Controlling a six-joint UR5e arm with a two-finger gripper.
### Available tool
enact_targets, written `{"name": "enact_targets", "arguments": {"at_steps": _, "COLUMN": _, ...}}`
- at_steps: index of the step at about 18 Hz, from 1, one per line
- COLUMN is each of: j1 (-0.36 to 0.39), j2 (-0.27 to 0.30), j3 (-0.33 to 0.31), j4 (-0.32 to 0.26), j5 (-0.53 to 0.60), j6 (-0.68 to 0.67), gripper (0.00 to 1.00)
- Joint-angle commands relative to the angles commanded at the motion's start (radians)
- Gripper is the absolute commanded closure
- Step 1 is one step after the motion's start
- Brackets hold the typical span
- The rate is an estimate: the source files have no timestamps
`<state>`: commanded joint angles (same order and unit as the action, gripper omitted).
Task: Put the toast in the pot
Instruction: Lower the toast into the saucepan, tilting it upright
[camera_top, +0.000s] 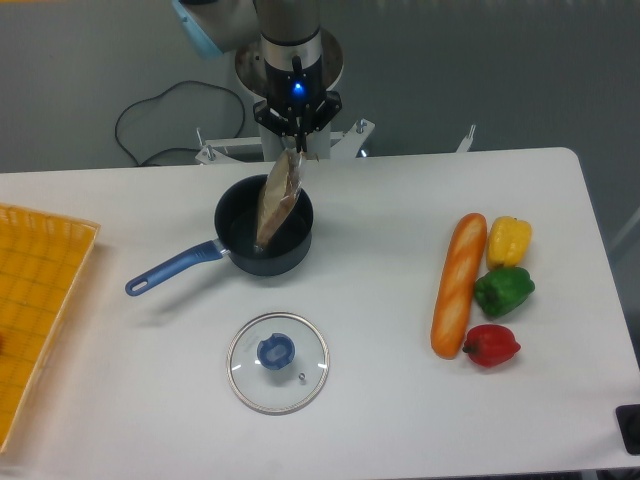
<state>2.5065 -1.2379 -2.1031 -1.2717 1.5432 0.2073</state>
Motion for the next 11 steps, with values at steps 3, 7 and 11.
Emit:
{"name": "enact_targets", "arguments": {"at_steps": 3, "j1": -0.008, "j2": -0.008, "j3": -0.011, "j4": 0.0, "j5": 0.031, "j6": -0.072, "gripper": 0.95}}
{"name": "enact_targets", "arguments": {"at_steps": 7, "j1": -0.014, "j2": -0.021, "j3": -0.011, "j4": 0.0, "j5": 0.041, "j6": -0.146, "gripper": 0.95}}
{"name": "enact_targets", "arguments": {"at_steps": 11, "j1": -0.014, "j2": -0.032, "j3": -0.011, "j4": 0.0, "j5": 0.041, "j6": -0.21, "gripper": 0.95}}
